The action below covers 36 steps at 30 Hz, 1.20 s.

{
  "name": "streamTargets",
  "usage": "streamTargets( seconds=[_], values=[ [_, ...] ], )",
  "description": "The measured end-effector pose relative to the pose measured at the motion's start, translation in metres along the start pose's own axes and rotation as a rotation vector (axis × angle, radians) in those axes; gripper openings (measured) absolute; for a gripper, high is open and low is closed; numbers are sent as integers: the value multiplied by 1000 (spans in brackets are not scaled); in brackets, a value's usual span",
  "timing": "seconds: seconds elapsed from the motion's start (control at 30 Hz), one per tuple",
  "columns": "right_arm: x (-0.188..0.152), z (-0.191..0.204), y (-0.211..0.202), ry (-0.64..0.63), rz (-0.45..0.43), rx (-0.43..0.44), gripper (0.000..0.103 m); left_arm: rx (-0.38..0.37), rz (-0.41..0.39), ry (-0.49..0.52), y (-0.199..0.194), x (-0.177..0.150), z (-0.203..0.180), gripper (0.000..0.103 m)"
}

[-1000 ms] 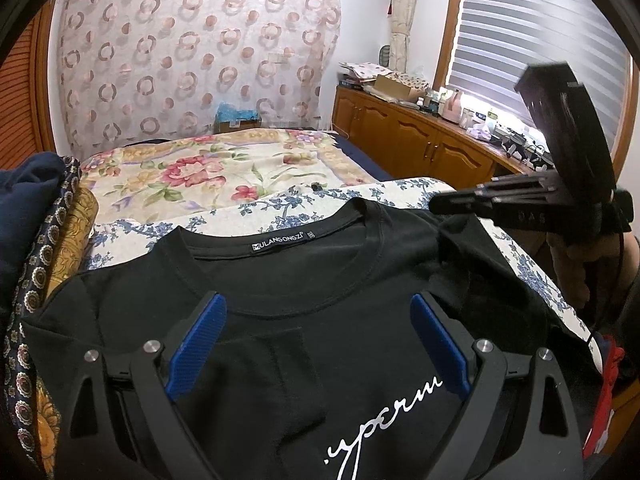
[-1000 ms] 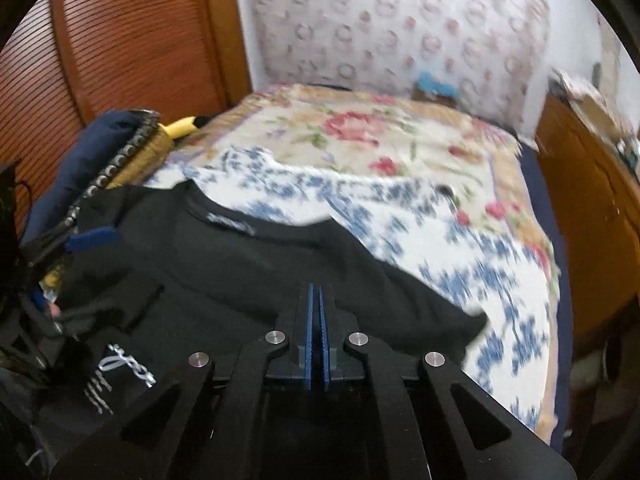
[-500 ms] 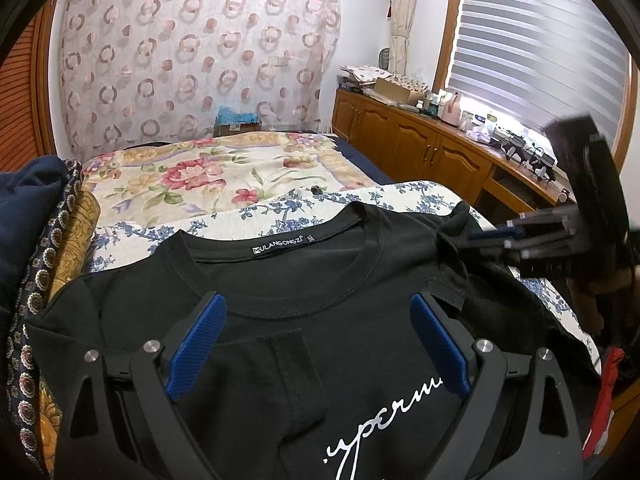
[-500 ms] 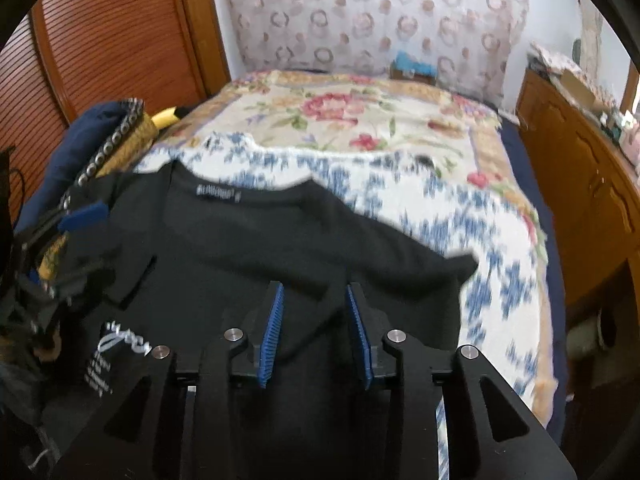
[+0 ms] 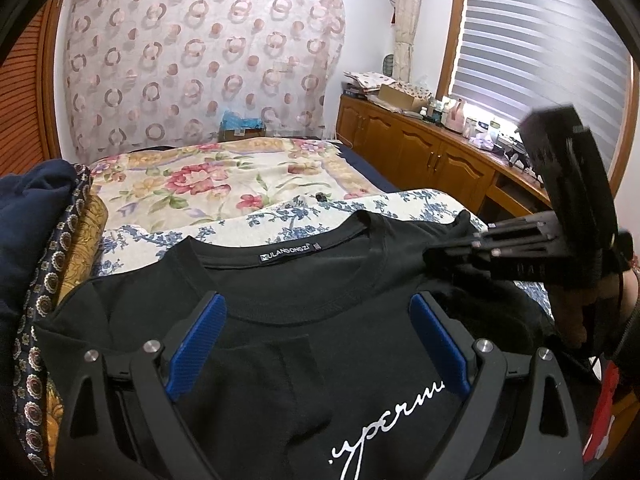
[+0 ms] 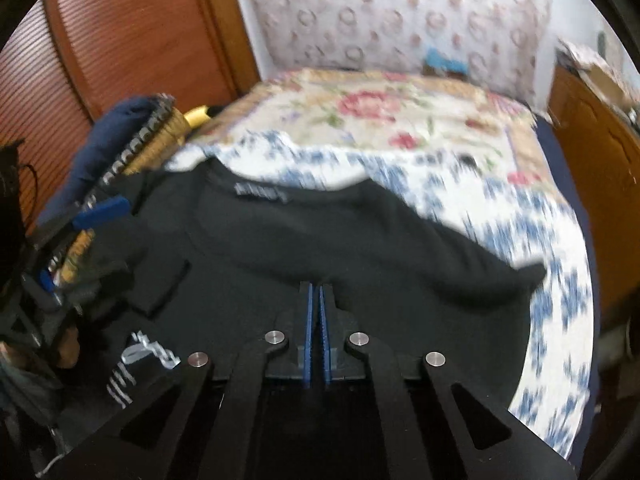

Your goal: Fold small clothes

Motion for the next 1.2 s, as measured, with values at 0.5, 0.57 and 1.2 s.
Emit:
streamTargets(
  seconds=[0.5,0.57,1.2],
  values=[
    [-3,-47,-30,42,-56,-127,52,107,-20,1,-10,9,23,95],
    [-11,-63,-35,52,-49,-175,54,155,-14,4,-17,11,34,95],
    [-29,-103,3,30,2,-203,58,397,208,6,-26,-20,126,48]
  ],
)
Point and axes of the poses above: each gripper's, at about its wrist camera, not at the fingertips, and y roughly the way its jaws point, z to its left, x to its top, the point moved 7 cm from there along y, roughly the way its jaws point, and after that the axes turned 4 degrees about z, right-handed, at the moved point
